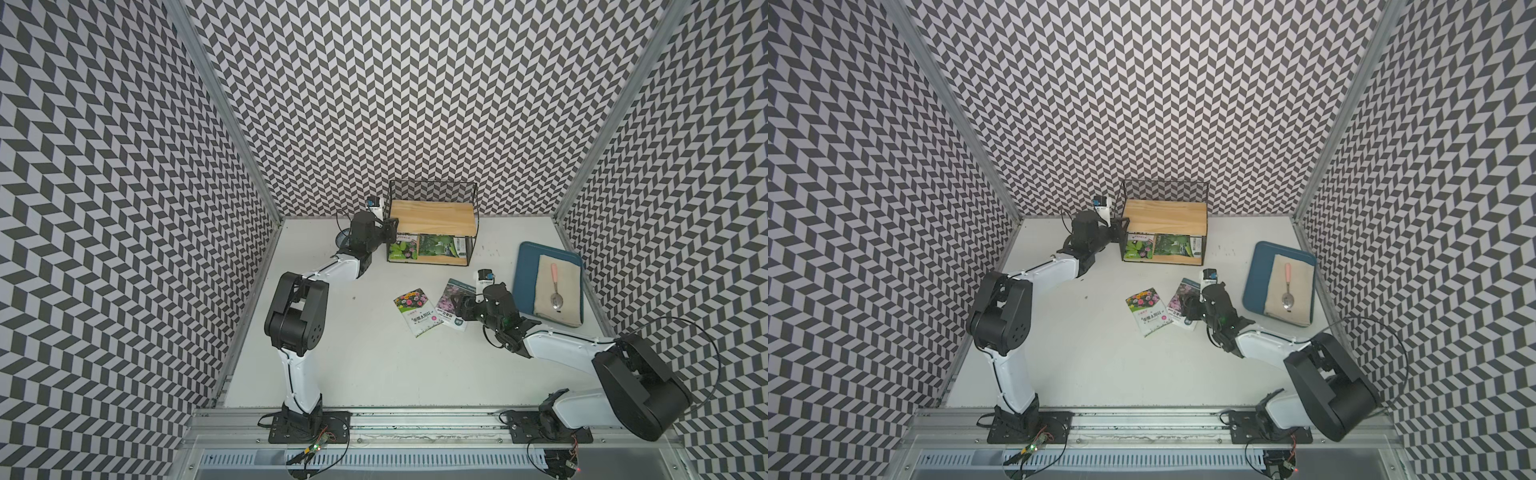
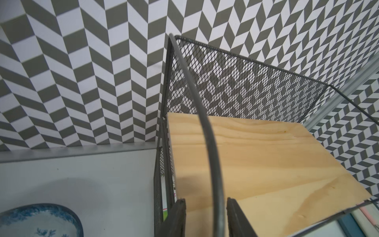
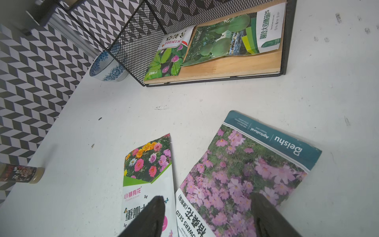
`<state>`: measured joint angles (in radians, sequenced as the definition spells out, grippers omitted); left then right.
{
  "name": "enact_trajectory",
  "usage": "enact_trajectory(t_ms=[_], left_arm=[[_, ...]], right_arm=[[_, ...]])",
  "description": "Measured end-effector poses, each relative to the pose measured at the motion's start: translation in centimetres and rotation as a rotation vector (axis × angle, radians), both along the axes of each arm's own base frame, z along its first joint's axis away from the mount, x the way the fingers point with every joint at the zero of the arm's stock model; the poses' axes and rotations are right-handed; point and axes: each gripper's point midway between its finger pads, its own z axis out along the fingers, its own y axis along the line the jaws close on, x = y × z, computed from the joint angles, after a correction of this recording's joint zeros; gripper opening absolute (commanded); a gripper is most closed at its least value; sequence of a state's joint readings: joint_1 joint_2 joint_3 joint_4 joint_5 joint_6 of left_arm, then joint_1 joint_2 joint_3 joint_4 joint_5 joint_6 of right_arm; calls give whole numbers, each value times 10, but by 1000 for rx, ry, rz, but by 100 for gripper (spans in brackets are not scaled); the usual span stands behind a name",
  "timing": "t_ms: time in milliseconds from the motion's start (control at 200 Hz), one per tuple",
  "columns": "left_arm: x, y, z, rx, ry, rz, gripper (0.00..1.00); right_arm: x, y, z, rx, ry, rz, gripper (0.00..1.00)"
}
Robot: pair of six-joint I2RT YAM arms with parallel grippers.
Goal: Take the seed bag off the shelf
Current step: Adjust the shelf at the center of the board.
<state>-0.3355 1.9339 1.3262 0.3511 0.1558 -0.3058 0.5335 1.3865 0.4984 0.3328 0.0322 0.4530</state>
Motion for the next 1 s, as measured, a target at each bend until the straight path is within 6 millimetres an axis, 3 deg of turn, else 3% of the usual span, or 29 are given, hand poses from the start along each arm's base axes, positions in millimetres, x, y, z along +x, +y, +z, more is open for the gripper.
enact_trajectory(t_ms=[135,310,466,691,731,901,961,1001], left_arm=[[-15,2,0,-21,20,-4,34],[-34,6,15,-42,7,-14,32],[-39,6,22,-57,3,-21,32],[-46,-1,15,-59,19,-40,33],[-50,-3,13,-59,27,-44,38],[-65,8,16,-37,62,27,77],[-72,18,26,-19,52,76,98],[-77,29,34,-8,40,117,100]], right_arm=[[0,0,4,5,-8,0,71],[-2,-1,2,4,-3,1,71],[-3,-1,-1,1,3,2,71],[-3,-1,-1,1,3,3,71],[-4,-1,-1,2,4,5,71],[-5,2,-1,5,1,27,71],[-5,4,0,7,0,40,71],[-5,7,1,12,1,50,71]])
